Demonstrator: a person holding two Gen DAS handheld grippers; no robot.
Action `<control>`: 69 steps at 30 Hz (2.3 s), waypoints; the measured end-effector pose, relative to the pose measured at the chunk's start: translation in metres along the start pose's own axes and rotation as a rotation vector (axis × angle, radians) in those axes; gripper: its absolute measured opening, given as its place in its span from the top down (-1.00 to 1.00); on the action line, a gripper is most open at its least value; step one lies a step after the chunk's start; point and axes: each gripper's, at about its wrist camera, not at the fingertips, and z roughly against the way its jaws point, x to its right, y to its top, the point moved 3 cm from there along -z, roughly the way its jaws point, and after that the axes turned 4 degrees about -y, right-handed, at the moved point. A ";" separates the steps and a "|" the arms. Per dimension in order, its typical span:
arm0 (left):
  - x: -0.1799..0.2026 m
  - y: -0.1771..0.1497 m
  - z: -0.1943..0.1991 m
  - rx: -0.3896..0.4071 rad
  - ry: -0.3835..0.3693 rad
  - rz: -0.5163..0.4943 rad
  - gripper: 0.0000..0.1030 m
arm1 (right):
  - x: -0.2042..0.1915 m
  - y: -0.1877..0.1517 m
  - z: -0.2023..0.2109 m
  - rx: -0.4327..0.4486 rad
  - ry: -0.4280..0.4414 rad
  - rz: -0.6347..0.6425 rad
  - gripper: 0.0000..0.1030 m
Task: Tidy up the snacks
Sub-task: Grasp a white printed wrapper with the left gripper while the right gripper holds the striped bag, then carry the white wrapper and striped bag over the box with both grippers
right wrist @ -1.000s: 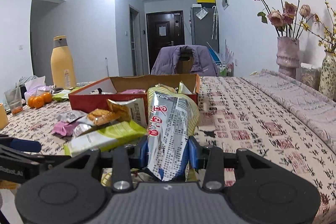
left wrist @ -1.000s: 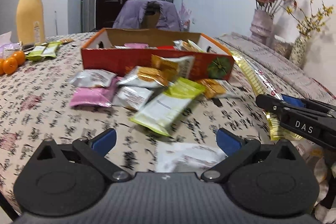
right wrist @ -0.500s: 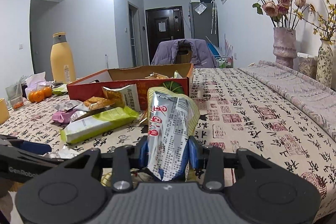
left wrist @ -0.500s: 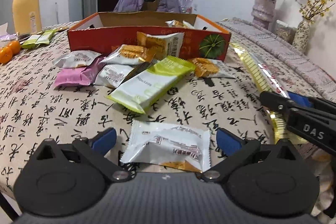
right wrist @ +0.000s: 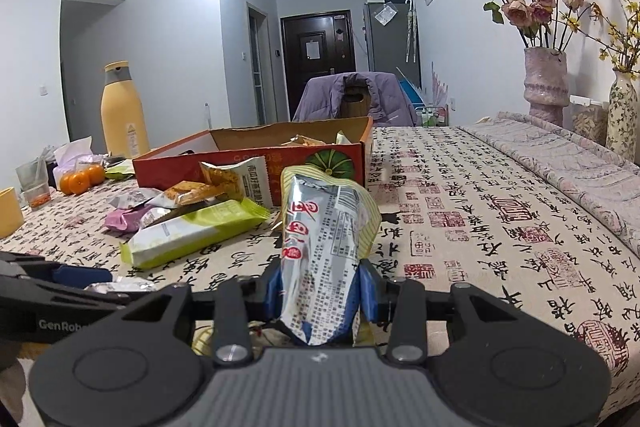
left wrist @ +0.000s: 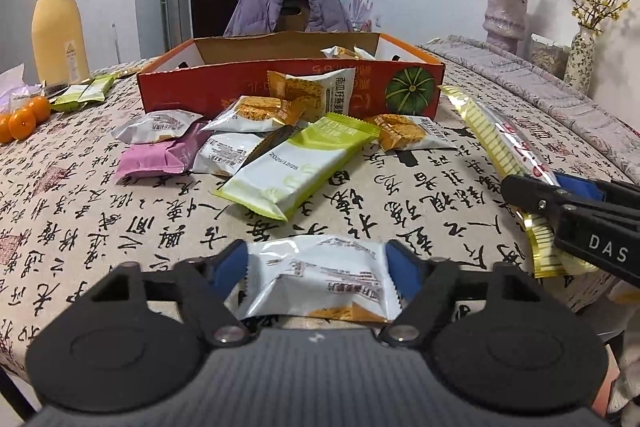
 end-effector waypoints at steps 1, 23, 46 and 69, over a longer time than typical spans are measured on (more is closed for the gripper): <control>0.000 0.000 0.001 0.001 -0.003 -0.002 -0.38 | 0.000 0.000 0.000 -0.001 0.001 0.001 0.26; -0.013 0.017 0.041 0.139 -0.054 -0.046 0.13 | -0.013 0.006 0.008 0.015 0.005 0.034 0.25; -0.041 0.090 0.040 0.288 -0.052 -0.039 0.12 | -0.038 0.068 -0.022 0.109 0.012 0.070 0.25; -0.091 0.208 -0.042 0.341 -0.038 0.062 0.12 | -0.067 0.169 -0.128 0.114 -0.021 0.097 0.25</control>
